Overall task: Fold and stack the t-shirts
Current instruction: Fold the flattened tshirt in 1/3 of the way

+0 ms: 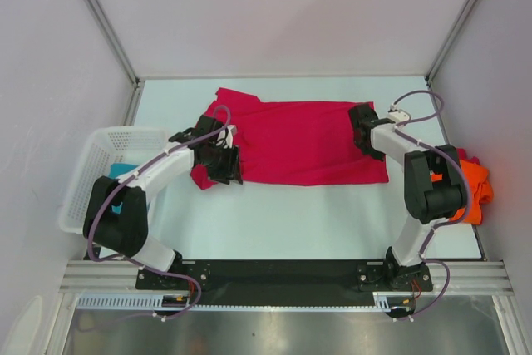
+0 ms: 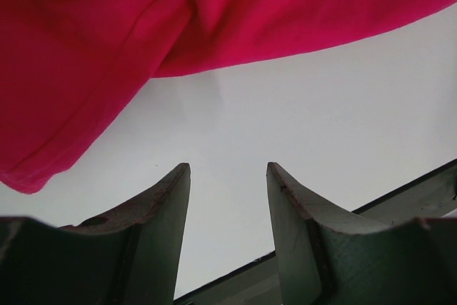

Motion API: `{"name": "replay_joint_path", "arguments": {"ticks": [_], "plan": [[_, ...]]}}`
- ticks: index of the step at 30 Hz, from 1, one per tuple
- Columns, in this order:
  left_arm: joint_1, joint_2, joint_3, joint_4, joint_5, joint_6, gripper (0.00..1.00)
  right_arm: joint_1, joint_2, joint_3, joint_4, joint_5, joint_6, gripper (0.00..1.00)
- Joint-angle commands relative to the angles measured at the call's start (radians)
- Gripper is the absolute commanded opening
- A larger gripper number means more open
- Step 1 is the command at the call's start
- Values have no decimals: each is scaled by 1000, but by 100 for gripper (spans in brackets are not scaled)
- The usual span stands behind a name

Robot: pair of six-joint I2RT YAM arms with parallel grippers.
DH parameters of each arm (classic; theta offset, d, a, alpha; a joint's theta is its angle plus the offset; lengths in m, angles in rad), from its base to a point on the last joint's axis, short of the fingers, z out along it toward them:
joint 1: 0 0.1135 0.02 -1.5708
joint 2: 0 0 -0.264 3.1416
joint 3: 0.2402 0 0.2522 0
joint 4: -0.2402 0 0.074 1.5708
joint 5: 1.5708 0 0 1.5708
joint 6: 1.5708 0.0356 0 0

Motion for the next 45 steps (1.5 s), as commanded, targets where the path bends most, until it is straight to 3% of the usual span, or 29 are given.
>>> {"name": "replay_joint_path", "arguments": {"ticks": [1,3,4,7,13,24,29,36,45], "plan": [[9,8,46,-5,-14,11,52,-32,18,31,32,-20,-33,12],[11,8,49,-16,-38,5,52,-35,15,34,35,-42,-39,26],[12,8,50,-20,-54,2,52,-35,9,33,34,-44,-45,40],[15,2,55,-43,-144,-21,52,-35,-22,31,40,-57,-62,52],[21,-1,52,-69,-395,-61,53,-34,-118,4,31,-102,-79,55],[73,45,49,-85,-612,-69,53,-26,-315,-122,38,-172,-106,56],[132,80,53,-60,-560,-67,53,-23,-375,-150,43,-188,-125,56],[141,124,47,-25,-372,-76,49,-23,-376,-167,57,-206,-129,56],[141,68,58,-14,-302,-104,49,-14,-362,-187,69,-215,-123,56]]}}
